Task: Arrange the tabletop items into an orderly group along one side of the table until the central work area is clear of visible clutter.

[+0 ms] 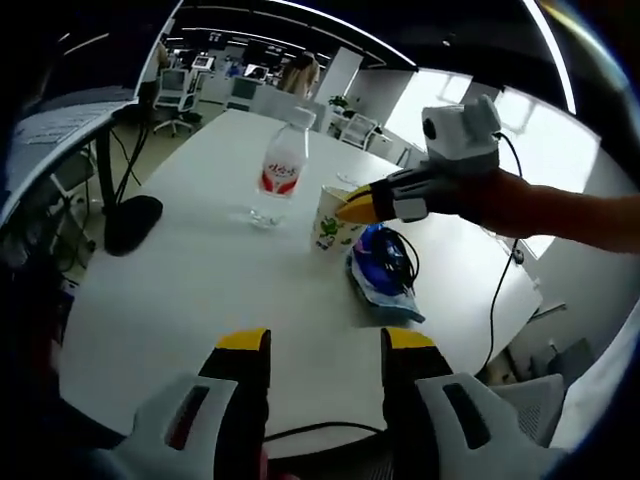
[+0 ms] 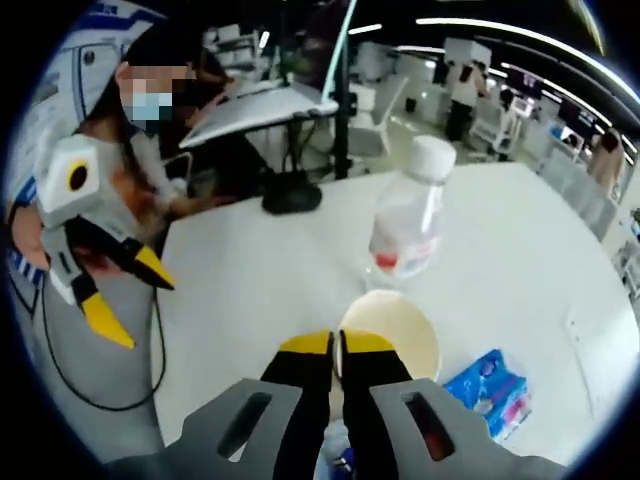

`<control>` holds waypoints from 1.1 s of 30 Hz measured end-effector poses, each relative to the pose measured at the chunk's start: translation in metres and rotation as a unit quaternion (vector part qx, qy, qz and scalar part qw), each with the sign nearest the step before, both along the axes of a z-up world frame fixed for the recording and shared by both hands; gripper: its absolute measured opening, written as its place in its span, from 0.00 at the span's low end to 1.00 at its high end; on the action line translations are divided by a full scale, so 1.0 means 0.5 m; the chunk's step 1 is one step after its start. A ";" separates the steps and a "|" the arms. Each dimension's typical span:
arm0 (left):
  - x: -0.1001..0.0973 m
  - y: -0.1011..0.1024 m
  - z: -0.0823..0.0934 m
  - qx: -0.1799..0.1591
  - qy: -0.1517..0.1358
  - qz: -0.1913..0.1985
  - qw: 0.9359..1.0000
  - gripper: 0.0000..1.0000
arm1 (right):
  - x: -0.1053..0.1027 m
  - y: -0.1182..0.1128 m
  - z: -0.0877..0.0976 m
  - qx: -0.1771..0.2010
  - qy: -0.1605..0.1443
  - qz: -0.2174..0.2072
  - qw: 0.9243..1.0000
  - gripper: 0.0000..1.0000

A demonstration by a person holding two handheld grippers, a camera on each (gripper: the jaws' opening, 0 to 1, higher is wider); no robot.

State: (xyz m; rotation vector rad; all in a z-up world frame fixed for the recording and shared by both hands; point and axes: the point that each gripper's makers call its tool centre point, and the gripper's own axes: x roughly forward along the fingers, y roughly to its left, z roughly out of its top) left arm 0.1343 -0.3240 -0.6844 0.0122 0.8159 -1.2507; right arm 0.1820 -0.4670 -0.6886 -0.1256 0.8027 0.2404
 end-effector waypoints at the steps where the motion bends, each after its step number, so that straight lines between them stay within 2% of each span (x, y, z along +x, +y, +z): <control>1: 0.000 0.001 -0.001 0.001 0.001 0.000 1.000 0.43 | 0.002 -0.005 -0.003 -0.003 0.002 -0.004 1.000 0.00; 10: 0.000 0.008 -0.002 -0.001 0.006 0.003 1.000 0.42 | 0.028 -0.049 -0.027 -0.009 0.013 -0.040 0.999 0.00; 20: -0.006 0.013 -0.005 -0.002 0.010 0.001 1.000 0.42 | 0.070 -0.083 -0.025 -0.029 0.009 -0.055 0.998 0.00; 28: -0.011 0.008 0.000 -0.002 0.006 -0.009 1.000 0.42 | 0.097 -0.098 -0.028 -0.037 0.008 -0.065 0.997 0.00; 33: -0.015 0.004 0.000 -0.004 0.006 -0.011 1.000 0.42 | 0.100 -0.089 -0.036 -0.038 0.012 -0.059 0.997 0.00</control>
